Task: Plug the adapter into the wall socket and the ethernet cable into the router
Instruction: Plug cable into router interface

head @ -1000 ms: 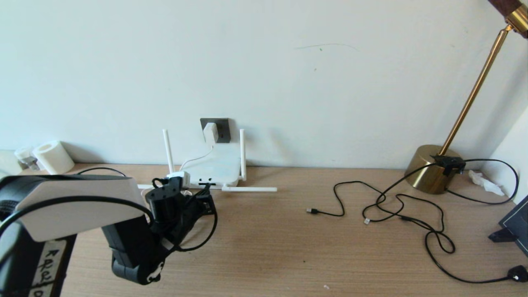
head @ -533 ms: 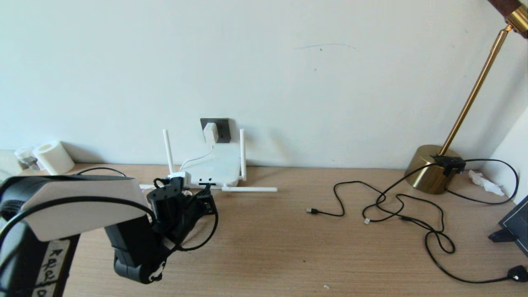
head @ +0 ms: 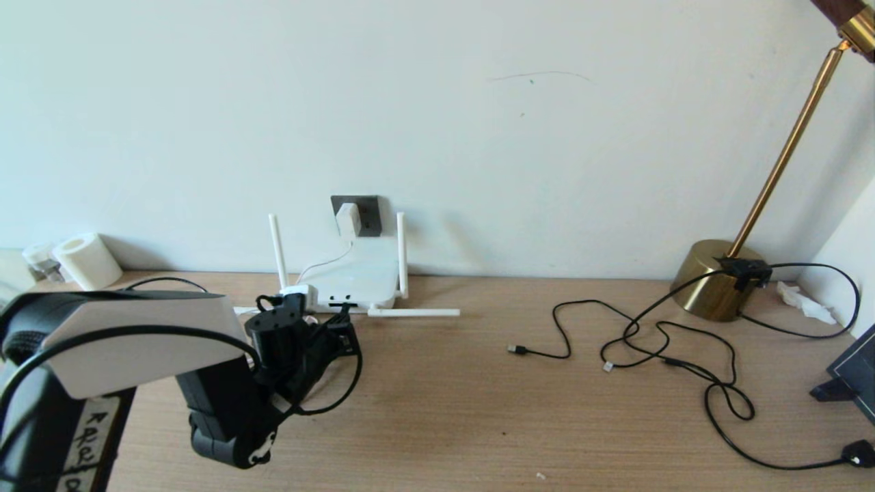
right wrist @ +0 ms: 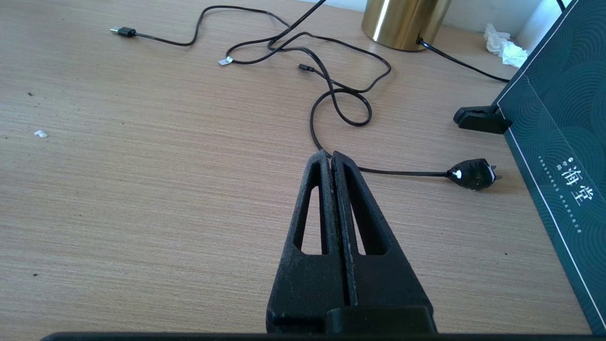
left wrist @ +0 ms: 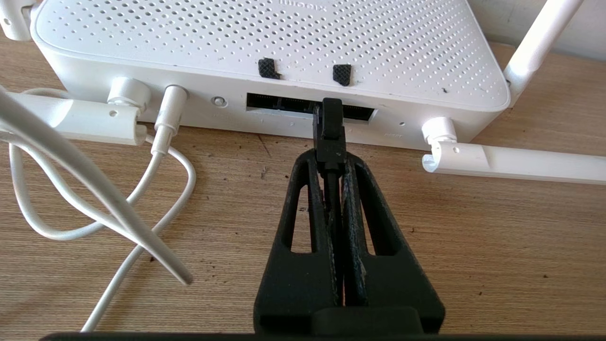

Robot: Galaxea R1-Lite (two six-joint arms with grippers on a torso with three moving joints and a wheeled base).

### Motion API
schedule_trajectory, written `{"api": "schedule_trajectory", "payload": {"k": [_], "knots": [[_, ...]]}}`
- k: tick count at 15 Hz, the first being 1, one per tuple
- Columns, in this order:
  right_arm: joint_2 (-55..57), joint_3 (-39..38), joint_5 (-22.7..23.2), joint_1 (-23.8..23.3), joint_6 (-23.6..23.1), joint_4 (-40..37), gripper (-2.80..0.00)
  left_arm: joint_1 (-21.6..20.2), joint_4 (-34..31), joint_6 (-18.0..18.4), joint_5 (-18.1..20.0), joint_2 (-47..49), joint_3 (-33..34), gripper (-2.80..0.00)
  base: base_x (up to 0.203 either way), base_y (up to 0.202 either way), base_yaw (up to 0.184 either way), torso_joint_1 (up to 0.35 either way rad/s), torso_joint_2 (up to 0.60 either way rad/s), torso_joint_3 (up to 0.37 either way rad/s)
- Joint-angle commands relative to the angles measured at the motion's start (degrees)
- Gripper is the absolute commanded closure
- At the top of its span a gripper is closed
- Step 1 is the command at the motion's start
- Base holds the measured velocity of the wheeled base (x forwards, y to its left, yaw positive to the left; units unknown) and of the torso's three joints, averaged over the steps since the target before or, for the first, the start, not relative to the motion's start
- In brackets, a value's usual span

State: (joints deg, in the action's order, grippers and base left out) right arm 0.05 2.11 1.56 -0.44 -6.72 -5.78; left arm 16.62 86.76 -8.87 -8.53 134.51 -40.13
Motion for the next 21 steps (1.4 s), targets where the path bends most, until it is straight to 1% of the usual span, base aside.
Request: {"api": "schedule_trajectory", "payload": {"k": [1, 21], "knots": [[0.0, 0.0, 0.1, 0.0, -0.1, -0.1, 0.0, 0.0, 0.3, -0.1, -0.1, 0.3, 0.0, 0.0, 0.0, 0.0, 0.0, 0.0, 0.0, 0.0], [0.0, 0.0, 0.0, 0.0, -0.1, 0.0, 0.0, -0.2, 0.5, -0.1, -0.2, -0.7, 0.5, 0.0, 0.0, 0.0, 0.0, 0.0, 0.0, 0.0]]}}
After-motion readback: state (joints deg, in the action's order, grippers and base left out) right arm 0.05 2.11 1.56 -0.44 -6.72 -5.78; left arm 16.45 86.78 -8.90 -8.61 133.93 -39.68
